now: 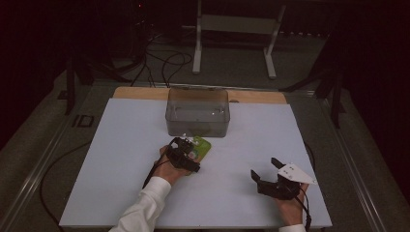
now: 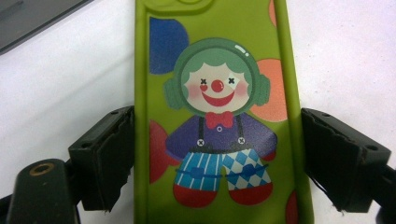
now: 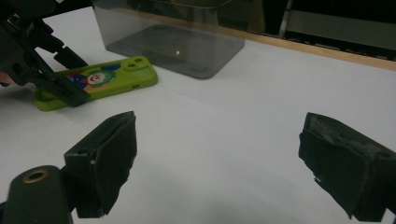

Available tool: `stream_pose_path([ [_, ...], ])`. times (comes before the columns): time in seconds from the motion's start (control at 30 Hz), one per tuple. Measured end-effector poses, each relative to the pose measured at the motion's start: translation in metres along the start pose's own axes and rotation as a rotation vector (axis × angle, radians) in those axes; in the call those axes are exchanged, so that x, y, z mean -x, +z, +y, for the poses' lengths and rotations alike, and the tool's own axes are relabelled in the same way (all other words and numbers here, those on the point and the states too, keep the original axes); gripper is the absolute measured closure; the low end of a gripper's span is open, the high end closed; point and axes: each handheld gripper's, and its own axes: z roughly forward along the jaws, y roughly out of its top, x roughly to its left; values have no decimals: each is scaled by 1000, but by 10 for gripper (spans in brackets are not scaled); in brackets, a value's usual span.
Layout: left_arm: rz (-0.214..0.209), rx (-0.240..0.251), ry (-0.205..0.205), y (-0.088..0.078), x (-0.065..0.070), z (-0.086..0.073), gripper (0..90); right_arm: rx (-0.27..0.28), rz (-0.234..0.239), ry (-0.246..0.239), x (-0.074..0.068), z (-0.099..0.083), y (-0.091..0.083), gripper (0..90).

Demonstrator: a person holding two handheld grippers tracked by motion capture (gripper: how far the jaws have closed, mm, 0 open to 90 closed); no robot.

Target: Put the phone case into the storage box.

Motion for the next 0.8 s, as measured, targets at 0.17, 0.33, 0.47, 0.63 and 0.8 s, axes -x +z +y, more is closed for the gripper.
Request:
stream_pose_path([
  [0.17,-9,15,2,-1,-2,-2,160,0,-1,6,1,0,0,113],
  [0.33,-13,65,7,-8,-5,-6,159,-4,1,6,2,-1,0,113],
  [0.47,5,110,40,-17,-7,-9,159,-7,2,6,1,-1,0,113],
  [0.63,28,165,56,-29,-12,-16,160,-7,2,5,1,-1,0,113],
  [0.8,62,227,73,-45,-20,-31,159,-7,0,5,1,-1,0,113],
])
